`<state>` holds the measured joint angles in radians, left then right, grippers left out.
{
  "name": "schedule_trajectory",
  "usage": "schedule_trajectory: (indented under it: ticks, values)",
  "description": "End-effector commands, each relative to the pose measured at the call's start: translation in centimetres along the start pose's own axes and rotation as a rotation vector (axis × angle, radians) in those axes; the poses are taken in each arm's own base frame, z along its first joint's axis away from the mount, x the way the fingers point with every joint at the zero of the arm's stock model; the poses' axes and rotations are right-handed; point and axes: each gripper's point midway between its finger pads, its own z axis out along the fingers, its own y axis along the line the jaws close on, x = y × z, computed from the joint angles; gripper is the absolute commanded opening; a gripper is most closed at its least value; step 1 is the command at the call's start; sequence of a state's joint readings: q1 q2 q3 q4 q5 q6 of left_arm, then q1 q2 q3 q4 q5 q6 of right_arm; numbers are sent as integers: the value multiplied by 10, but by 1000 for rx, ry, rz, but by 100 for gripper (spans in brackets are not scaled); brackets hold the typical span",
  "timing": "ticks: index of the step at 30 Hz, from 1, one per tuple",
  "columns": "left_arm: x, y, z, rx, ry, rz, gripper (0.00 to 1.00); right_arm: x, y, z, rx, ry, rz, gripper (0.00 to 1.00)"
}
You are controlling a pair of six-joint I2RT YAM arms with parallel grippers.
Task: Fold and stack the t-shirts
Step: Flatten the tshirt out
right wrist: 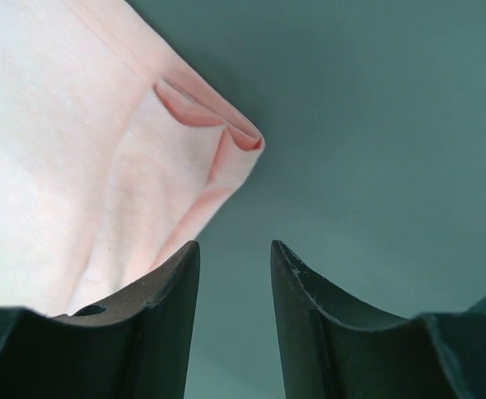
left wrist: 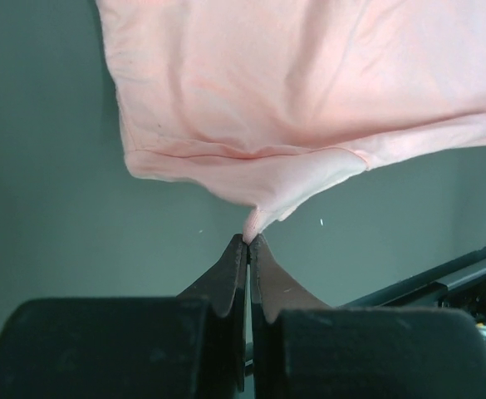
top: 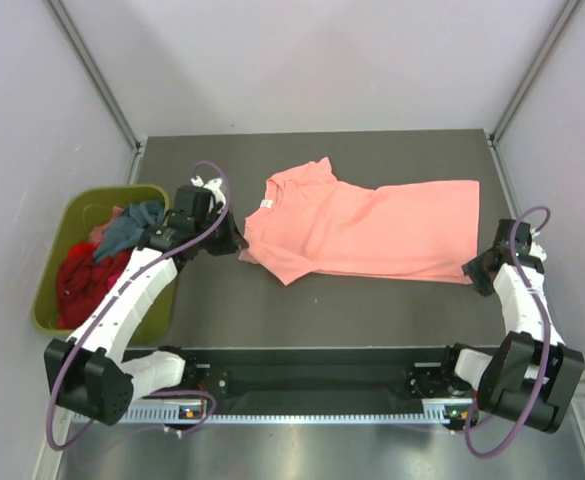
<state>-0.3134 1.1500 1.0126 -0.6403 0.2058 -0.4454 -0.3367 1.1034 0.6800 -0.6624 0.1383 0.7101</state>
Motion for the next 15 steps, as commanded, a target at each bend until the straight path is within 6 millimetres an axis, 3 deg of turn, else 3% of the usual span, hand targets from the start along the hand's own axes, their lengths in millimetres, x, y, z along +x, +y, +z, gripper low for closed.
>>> schedule_trajectory:
  ticks: [1,3,6,15]
  values:
    - [4,-11,9,76,34,4,0,-24,14,4,-44,-70,33,40]
    - [11,-21,14,139,77,-12,0,-29,15,10,-32,-64,46,41]
    - [12,-19,16,135,75,-9,0,-31,17,19,-18,-44,73,40]
    - [-1,-16,12,100,28,34,0,-38,27,42,-19,-37,120,35]
